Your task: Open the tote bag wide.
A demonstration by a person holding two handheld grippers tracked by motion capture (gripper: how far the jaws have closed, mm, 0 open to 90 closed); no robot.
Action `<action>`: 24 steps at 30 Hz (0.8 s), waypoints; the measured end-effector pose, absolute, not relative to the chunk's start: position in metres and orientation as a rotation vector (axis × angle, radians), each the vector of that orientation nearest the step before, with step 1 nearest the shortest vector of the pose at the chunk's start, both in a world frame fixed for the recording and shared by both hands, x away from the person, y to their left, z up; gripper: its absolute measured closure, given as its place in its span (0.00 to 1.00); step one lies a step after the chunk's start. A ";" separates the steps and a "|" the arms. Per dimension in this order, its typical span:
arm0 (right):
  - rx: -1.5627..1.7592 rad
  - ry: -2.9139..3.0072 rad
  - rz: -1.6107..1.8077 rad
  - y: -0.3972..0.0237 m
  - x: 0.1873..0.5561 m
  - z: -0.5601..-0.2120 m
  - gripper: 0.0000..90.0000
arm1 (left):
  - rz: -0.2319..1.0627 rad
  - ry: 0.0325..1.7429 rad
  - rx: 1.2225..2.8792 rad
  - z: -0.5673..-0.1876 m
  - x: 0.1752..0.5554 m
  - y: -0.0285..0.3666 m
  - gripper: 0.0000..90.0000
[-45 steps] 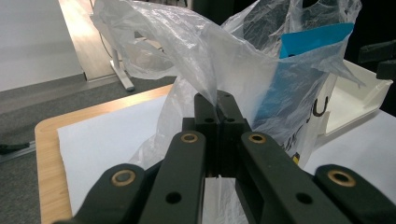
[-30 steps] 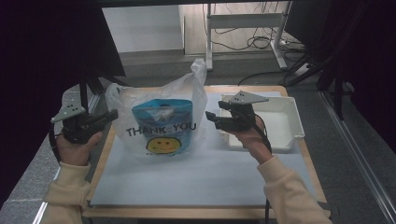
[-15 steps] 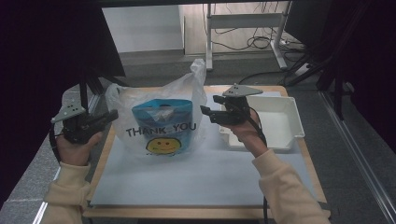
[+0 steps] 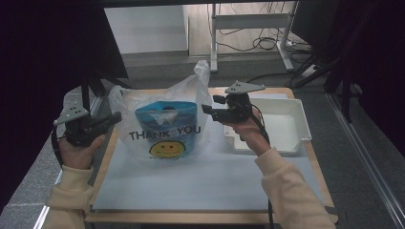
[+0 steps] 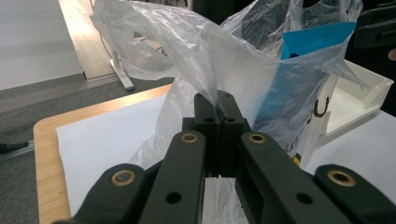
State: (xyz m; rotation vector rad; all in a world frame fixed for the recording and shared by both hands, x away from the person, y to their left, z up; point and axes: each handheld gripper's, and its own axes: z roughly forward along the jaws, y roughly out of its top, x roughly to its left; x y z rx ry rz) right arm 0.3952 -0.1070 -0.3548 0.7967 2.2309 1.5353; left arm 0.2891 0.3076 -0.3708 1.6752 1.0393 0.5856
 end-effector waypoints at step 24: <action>0.696 2.212 1.571 -0.105 0.384 -0.352 0.98 | 0.583 1.040 1.657 -0.375 0.283 0.313 1.00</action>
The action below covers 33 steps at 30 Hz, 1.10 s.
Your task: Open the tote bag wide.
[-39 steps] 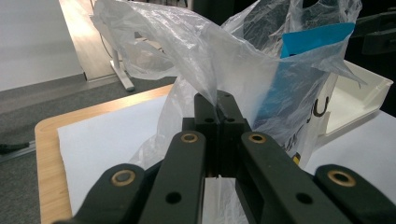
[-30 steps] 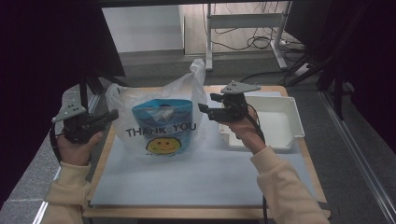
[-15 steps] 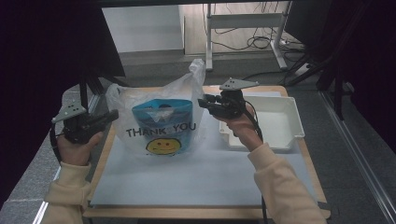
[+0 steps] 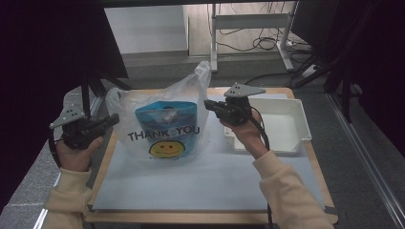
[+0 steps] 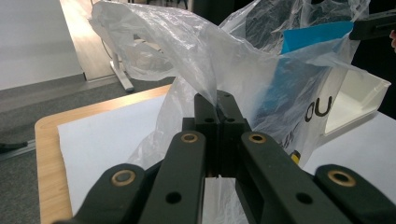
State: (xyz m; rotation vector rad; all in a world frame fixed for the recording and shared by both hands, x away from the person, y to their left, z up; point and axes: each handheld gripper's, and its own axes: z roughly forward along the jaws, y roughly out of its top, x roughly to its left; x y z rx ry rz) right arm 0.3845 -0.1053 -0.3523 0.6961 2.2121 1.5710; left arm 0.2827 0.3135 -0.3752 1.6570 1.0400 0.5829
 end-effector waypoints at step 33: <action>0.667 2.142 1.535 -0.113 0.351 -0.386 0.99 | 0.551 1.039 1.672 -0.399 0.265 0.311 1.00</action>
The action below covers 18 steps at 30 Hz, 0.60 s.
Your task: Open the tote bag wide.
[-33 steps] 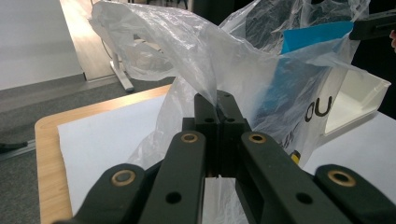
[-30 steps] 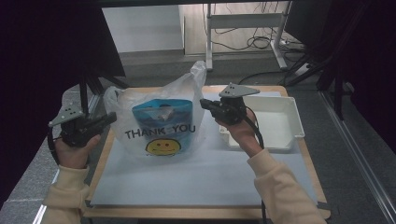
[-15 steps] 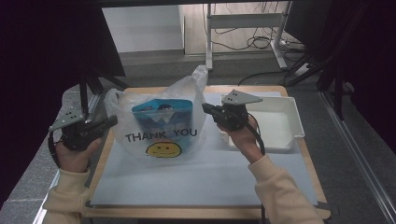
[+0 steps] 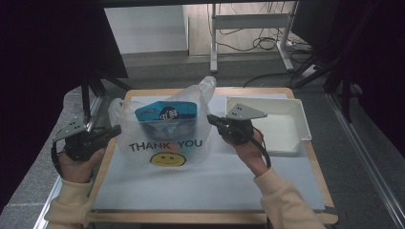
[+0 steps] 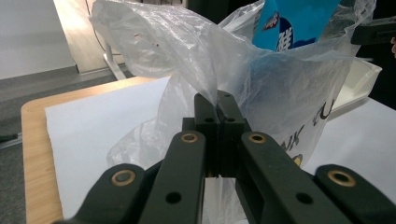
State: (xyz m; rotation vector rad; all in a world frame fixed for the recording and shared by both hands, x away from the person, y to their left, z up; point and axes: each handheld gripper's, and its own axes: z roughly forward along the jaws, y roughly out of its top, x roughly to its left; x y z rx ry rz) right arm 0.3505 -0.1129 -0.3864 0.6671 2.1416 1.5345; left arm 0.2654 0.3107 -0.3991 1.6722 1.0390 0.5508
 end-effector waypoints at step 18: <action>0.659 2.137 1.533 -0.112 0.340 -0.401 0.99 | 0.561 1.043 1.682 -0.409 0.256 0.310 1.00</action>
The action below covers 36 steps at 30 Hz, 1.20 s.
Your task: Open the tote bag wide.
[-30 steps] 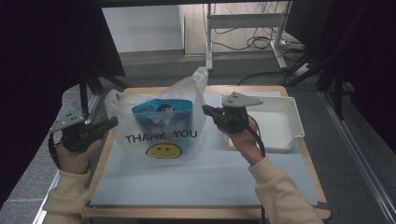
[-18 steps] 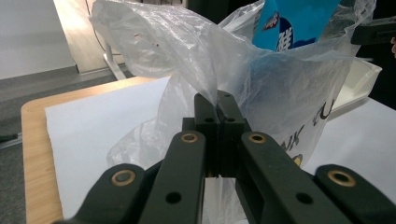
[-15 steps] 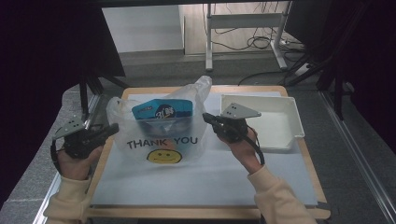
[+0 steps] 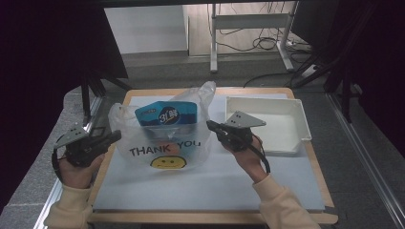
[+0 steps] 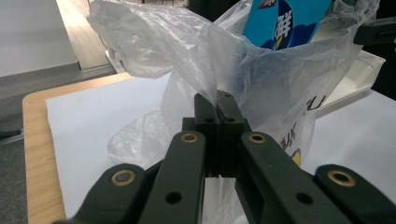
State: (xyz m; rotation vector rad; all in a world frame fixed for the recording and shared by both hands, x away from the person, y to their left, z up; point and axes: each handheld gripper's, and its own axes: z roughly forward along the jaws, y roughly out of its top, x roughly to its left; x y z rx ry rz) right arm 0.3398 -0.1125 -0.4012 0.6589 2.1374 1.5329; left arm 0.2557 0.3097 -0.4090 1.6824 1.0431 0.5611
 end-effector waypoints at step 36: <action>0.758 2.285 1.426 -0.104 0.344 -0.462 0.99 | 0.537 1.103 1.755 -0.452 0.250 0.300 1.00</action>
